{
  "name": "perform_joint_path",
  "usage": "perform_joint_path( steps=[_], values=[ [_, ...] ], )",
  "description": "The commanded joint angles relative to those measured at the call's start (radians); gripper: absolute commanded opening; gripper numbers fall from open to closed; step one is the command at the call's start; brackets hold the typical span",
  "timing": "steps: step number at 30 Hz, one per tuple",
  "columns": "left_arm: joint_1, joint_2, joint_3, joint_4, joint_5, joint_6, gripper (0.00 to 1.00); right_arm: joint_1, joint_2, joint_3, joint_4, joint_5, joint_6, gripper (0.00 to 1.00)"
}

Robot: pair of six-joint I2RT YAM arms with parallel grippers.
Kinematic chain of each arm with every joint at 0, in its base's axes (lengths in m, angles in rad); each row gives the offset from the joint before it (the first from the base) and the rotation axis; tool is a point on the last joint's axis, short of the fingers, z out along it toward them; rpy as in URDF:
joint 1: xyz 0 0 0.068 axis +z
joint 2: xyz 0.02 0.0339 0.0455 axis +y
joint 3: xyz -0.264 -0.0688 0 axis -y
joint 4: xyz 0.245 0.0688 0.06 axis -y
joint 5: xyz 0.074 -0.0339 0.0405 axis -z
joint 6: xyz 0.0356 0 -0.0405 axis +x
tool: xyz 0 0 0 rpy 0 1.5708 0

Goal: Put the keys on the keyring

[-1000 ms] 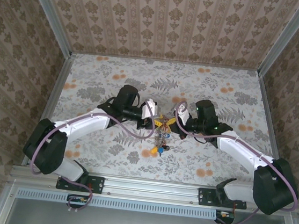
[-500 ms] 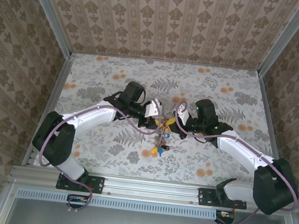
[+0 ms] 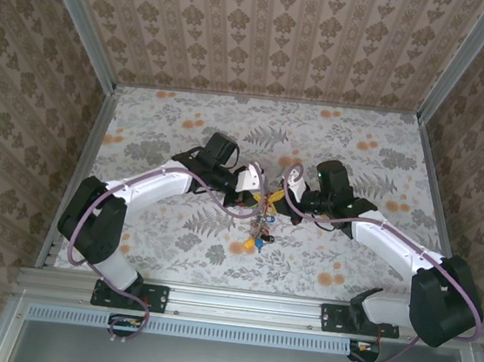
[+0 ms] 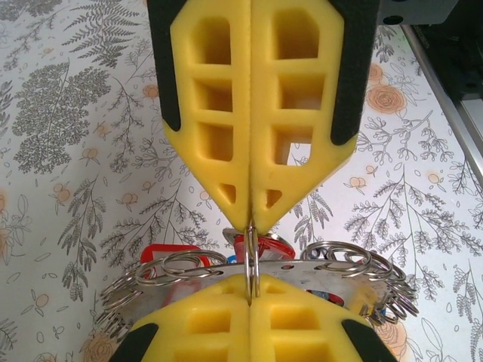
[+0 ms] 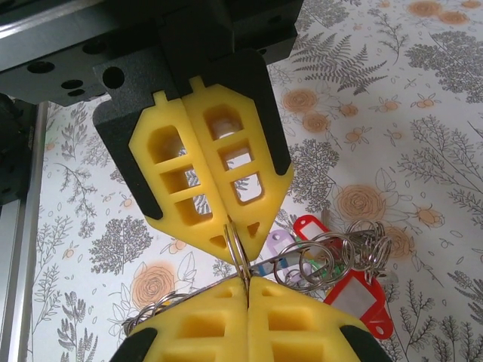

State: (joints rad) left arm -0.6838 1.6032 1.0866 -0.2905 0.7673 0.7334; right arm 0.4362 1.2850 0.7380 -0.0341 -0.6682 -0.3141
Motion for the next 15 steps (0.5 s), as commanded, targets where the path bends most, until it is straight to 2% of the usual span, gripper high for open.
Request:
perform_joint_path(
  steps=[1, 3, 5, 8, 15],
  values=[
    [0.011, -0.021, -0.027, 0.076, 0.007, -0.043, 0.00, -0.002, -0.010, 0.004, -0.001, 0.020, 0.018, 0.01],
    [0.021, -0.033, -0.064, 0.167, 0.043, -0.103, 0.00, -0.003, -0.009, -0.026, 0.025, 0.054, 0.049, 0.04],
    [0.023, -0.042, -0.115, 0.277, 0.058, -0.167, 0.00, -0.002, -0.009, -0.058, 0.066, 0.081, 0.086, 0.11],
    [0.019, -0.037, -0.165, 0.407, 0.083, -0.246, 0.00, -0.006, -0.009, -0.071, 0.106, 0.072, 0.141, 0.13],
    [0.007, -0.034, -0.240, 0.573, 0.066, -0.342, 0.00, -0.011, 0.057, -0.037, 0.074, 0.148, 0.297, 0.17]
  ],
)
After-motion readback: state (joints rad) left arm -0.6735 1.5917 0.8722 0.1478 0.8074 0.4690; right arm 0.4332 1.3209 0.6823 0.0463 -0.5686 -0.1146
